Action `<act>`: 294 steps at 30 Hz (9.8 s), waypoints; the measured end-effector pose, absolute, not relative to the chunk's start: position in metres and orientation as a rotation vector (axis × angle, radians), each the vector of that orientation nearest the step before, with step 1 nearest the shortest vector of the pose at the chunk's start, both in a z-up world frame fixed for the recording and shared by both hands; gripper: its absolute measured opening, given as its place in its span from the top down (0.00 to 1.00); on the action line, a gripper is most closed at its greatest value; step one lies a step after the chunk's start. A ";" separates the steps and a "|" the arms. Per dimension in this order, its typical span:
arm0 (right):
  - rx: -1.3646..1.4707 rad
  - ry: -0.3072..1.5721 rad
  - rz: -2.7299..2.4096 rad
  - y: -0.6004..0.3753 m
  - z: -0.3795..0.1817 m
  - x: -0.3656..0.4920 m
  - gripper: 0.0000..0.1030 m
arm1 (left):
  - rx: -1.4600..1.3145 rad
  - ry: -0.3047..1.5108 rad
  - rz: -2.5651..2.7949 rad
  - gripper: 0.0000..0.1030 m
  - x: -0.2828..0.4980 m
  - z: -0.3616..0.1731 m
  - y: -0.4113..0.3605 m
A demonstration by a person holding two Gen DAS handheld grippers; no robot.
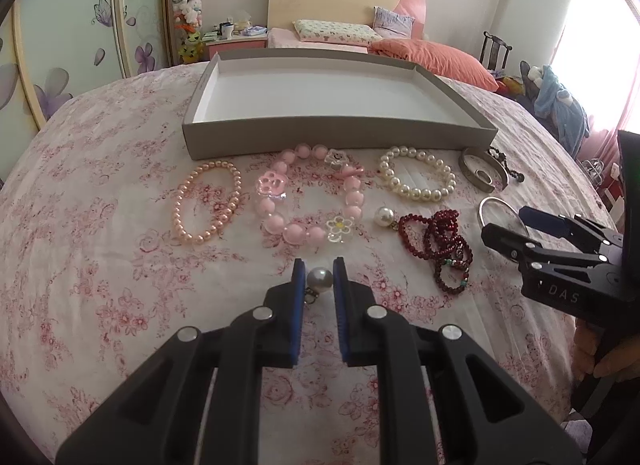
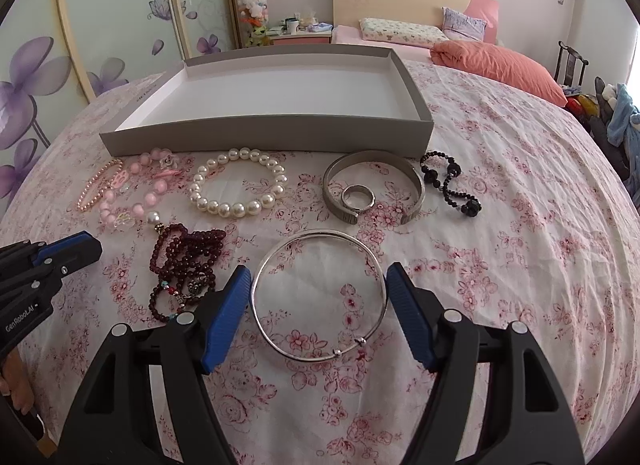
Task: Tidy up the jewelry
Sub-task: 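Grasp the small pearl stud with the left tool while the right tool grasps the thin silver bangle, then carry the pearl stud and silver bangle into the gray tray and open both tools, then withdraw both tools from the tray back toward the jewelry row, then grasp the pink pearl bracelet with the left tool while the right tool grasps the wide silver cuff, then lift the pink pearl bracelet and silver cuff and carry both over the gray tray, then open both tools to drop the pink pearl bracelet and silver cuff into the tray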
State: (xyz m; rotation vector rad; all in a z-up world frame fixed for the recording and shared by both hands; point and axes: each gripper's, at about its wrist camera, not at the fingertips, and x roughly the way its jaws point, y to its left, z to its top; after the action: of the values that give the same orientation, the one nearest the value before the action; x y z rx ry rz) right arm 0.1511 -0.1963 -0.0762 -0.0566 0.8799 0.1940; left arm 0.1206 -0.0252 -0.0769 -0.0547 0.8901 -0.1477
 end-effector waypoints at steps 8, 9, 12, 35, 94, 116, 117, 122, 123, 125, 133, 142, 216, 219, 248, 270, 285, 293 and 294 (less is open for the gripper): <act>-0.049 0.840 0.206 -0.198 -0.070 0.142 0.32 | -0.060 0.861 -0.130 0.86 0.118 -0.068 -0.020; -0.048 0.835 0.208 -0.198 -0.069 0.141 0.32 | -0.061 0.858 -0.130 0.86 0.118 -0.068 -0.020; -0.040 0.814 0.218 -0.199 -0.065 0.138 0.32 | -0.062 0.849 -0.129 0.86 0.117 -0.065 -0.019; -0.025 0.505 0.222 -0.193 0.013 0.165 0.32 | 0.017 0.626 -0.059 0.86 0.166 0.018 -0.019; 0.064 0.657 0.108 -0.240 -0.010 0.240 0.28 | -0.078 0.677 0.110 0.50 0.224 -0.010 0.062; 0.008 0.890 0.172 -0.239 -0.082 0.183 0.27 | 0.032 0.641 0.083 0.22 0.137 -0.041 0.052; 0.002 0.894 0.168 -0.237 -0.083 0.184 0.27 | 0.027 0.645 0.084 0.22 0.138 -0.041 0.052; -0.040 0.901 0.146 -0.225 -0.084 0.198 0.26 | 0.022 0.655 0.086 0.22 0.139 -0.043 0.053; -0.042 0.901 0.143 -0.223 -0.084 0.201 0.26 | 0.023 0.656 0.087 0.22 0.139 -0.043 0.053; -0.044 0.901 0.144 -0.221 -0.084 0.206 0.26 | 0.024 0.656 0.085 0.22 0.139 -0.043 0.053; -0.039 0.895 0.130 -0.216 -0.083 0.222 0.34 | 0.030 0.664 0.081 0.20 0.140 -0.045 0.052; -0.037 0.892 0.134 -0.217 -0.083 0.220 0.33 | 0.071 0.699 0.038 0.16 0.146 -0.050 0.041; 0.026 0.703 0.213 -0.216 -0.053 0.190 0.34 | -0.088 0.692 -0.090 0.94 0.159 -0.029 0.031; 0.028 0.690 0.215 -0.216 -0.050 0.187 0.34 | -0.090 0.681 -0.095 0.94 0.158 -0.026 0.028; -0.031 0.457 0.240 -0.183 -0.003 0.155 0.34 | -0.077 0.527 -0.147 0.94 0.149 0.012 -0.013; -0.058 0.443 0.168 -0.176 0.002 0.230 0.34 | -0.078 0.525 -0.109 0.94 0.225 0.013 -0.024; -0.082 0.586 0.178 -0.159 -0.032 0.282 0.34 | -0.089 0.619 -0.097 0.93 0.274 -0.021 -0.016; -0.091 0.605 0.174 -0.155 -0.036 0.285 0.35 | -0.102 0.661 -0.098 0.93 0.284 -0.034 -0.015; -0.089 0.608 0.173 -0.155 -0.036 0.286 0.34 | -0.107 0.667 -0.096 0.93 0.285 -0.036 -0.015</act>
State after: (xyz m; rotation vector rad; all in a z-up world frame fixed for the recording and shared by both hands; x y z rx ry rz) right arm 0.2855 -0.1551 -0.0357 -0.0891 0.6080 0.1728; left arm 0.2849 -0.0148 -0.0355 -0.1067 0.6668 -0.0960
